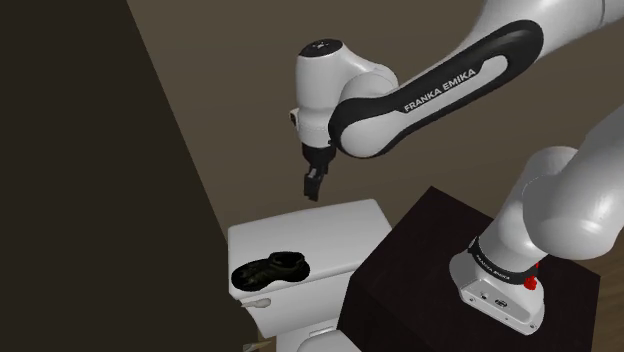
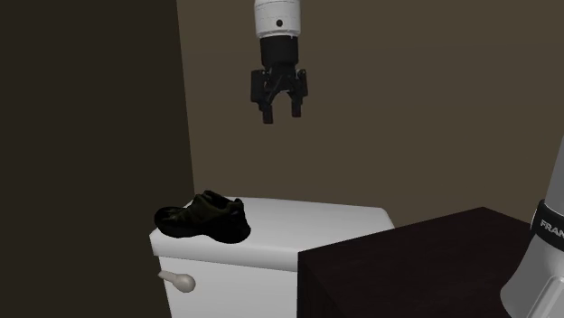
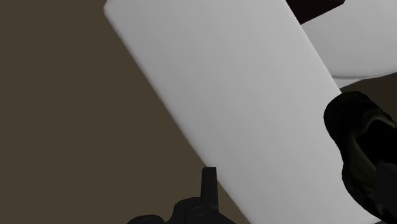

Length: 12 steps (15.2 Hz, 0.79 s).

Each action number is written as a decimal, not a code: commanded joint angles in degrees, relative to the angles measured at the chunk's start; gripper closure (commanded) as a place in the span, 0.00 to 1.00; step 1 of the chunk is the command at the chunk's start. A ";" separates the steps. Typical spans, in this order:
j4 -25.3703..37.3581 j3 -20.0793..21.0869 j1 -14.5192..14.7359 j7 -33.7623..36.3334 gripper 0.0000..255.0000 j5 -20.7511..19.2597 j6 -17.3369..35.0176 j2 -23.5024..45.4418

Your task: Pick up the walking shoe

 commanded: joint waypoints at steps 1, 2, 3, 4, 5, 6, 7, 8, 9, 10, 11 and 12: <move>1.26 1.15 0.84 -0.12 0.00 -0.78 2.40 3.64; 1.87 1.69 1.26 -0.14 0.00 -1.28 3.52 5.41; 2.52 2.20 1.68 -0.11 0.00 -1.85 4.60 7.17; 3.20 2.70 2.12 -0.06 0.00 -2.48 5.63 8.94; 3.91 3.16 2.57 0.03 0.00 -3.17 6.62 10.72; 4.66 3.60 3.05 0.15 0.00 -3.93 7.56 12.49; 5.44 4.01 3.55 0.29 0.00 -4.74 8.46 14.27; 6.25 4.38 4.08 0.46 0.00 -5.60 9.32 16.05; 7.09 4.70 4.66 0.65 0.00 -6.50 10.13 17.82; 7.96 4.97 5.27 0.85 0.00 -7.44 10.89 19.58; 8.86 5.19 5.94 1.04 0.00 -8.39 11.61 21.34; 9.78 5.36 6.65 1.24 0.00 -9.36 12.29 23.09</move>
